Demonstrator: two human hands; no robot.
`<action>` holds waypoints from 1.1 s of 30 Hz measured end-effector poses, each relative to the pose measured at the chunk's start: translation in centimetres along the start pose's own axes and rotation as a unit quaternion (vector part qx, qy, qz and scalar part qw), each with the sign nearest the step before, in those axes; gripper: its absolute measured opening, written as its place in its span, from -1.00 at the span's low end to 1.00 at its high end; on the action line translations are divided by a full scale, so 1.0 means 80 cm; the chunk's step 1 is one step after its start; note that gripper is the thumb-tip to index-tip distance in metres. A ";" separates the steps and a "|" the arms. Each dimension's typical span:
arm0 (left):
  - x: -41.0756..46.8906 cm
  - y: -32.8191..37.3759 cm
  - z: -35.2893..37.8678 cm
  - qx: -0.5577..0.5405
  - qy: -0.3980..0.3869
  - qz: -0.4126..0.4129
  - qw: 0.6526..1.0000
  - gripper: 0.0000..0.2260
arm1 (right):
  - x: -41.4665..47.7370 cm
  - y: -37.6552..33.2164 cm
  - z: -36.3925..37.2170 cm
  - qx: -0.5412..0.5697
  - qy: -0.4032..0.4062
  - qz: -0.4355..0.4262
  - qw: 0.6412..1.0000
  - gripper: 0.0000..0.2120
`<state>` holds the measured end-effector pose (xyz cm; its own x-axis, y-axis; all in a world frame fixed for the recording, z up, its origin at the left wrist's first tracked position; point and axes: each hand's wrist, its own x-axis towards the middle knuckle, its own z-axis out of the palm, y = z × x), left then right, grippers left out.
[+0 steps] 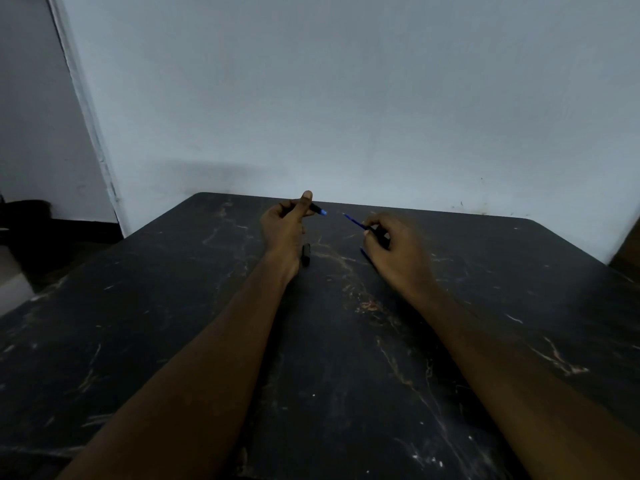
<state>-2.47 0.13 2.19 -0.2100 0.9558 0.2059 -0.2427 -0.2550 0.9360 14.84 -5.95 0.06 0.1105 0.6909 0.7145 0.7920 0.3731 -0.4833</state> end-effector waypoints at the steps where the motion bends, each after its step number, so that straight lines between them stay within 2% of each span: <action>1: 0.002 0.000 -0.003 0.008 0.002 0.003 1.000 -0.78 | 0.000 0.000 -0.001 -0.008 0.003 0.007 1.000 -0.85; 3: 0.005 -0.002 -0.008 0.065 -0.003 0.020 0.998 -0.78 | 0.000 0.001 -0.002 -0.025 0.011 0.015 1.000 -0.87; 4: 0.005 -0.004 -0.011 0.129 -0.009 0.040 0.991 -0.76 | 0.000 0.001 -0.002 -0.028 0.016 0.016 0.999 -0.87; 7: 0.005 -0.012 -0.018 0.316 -0.056 0.108 0.941 -0.72 | 0.000 0.000 -0.002 -0.029 0.022 0.013 0.999 -0.86; 11: 0.003 -0.017 -0.018 0.430 -0.101 0.108 0.891 -0.76 | 0.000 -0.001 -0.003 -0.024 0.027 0.011 0.999 -0.87; 14: 0.005 -0.020 -0.016 0.470 -0.103 0.110 0.870 -0.78 | 0.000 -0.001 -0.003 -0.023 0.030 0.011 0.999 -0.87; 26: 0.016 -0.030 -0.019 0.376 -0.081 0.085 0.919 -0.87 | 0.001 0.002 0.000 -0.002 0.032 0.018 0.999 -0.83; 29: 0.016 -0.025 -0.016 0.309 -0.064 0.074 0.946 -0.89 | 0.002 0.004 0.002 0.018 0.036 0.037 0.999 -0.85; 33: 0.007 -0.011 -0.001 0.195 -0.101 0.056 0.974 -0.87 | 0.001 0.006 0.005 0.039 0.029 0.044 0.998 -0.84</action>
<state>-2.47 0.87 1.47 -0.0153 0.9442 0.3290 0.1568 -0.3227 0.9334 14.97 -5.48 -0.32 0.2133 0.6873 0.6943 0.7286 0.3615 -0.5817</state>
